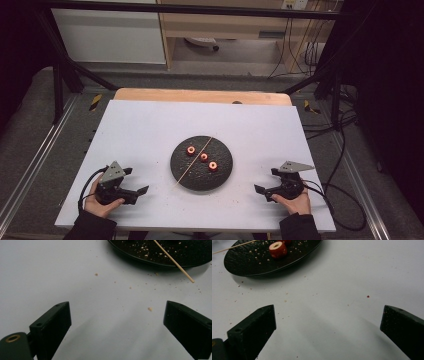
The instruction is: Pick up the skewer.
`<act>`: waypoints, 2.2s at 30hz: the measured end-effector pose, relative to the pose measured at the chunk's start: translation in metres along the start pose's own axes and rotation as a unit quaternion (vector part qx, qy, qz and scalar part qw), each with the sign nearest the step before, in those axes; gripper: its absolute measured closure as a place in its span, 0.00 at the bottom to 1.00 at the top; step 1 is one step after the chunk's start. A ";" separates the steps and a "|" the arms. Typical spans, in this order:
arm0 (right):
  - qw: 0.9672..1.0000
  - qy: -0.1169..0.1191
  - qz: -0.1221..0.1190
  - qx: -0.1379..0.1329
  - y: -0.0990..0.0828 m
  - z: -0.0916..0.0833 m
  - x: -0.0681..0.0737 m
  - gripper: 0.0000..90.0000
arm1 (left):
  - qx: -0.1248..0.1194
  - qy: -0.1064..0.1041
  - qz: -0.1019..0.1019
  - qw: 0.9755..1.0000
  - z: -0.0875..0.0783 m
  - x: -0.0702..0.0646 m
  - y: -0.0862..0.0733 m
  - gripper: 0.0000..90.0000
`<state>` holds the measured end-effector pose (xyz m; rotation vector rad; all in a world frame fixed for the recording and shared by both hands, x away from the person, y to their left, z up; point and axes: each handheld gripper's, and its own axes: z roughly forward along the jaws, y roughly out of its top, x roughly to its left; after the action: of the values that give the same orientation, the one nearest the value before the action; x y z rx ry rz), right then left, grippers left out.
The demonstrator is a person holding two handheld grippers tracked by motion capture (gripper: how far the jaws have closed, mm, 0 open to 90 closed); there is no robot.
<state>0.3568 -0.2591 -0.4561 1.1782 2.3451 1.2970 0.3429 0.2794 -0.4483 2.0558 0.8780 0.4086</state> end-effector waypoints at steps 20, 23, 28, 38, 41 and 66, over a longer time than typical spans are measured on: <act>1.000 -0.002 -0.001 0.006 -0.001 0.000 0.000 0.01 | 0.014 -0.001 0.009 1.000 0.009 -0.014 0.010 0.09; 1.000 -0.001 0.000 0.006 -0.001 0.000 0.000 0.01 | 0.015 -0.003 0.008 1.000 0.010 -0.016 0.013 0.09; 1.000 -0.004 0.000 0.006 0.000 -0.001 0.000 0.01 | 0.018 -0.001 0.009 1.000 0.011 -0.019 0.016 0.09; 1.000 -0.005 0.000 0.004 0.000 -0.002 -0.001 0.01 | 0.029 -0.002 0.010 1.000 0.016 -0.026 0.027 0.09; 1.000 -0.006 0.000 0.007 -0.001 -0.001 -0.001 0.01 | 0.031 0.000 0.010 0.999 0.017 -0.028 0.031 0.09; 1.000 -0.007 0.002 0.007 -0.001 0.000 -0.001 0.01 | 0.072 0.004 0.027 0.997 0.051 -0.055 0.086 0.13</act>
<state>0.3567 -0.2601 -0.4565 1.1937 2.3468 1.2712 0.3702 0.1765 -0.4077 2.2154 0.8810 0.3912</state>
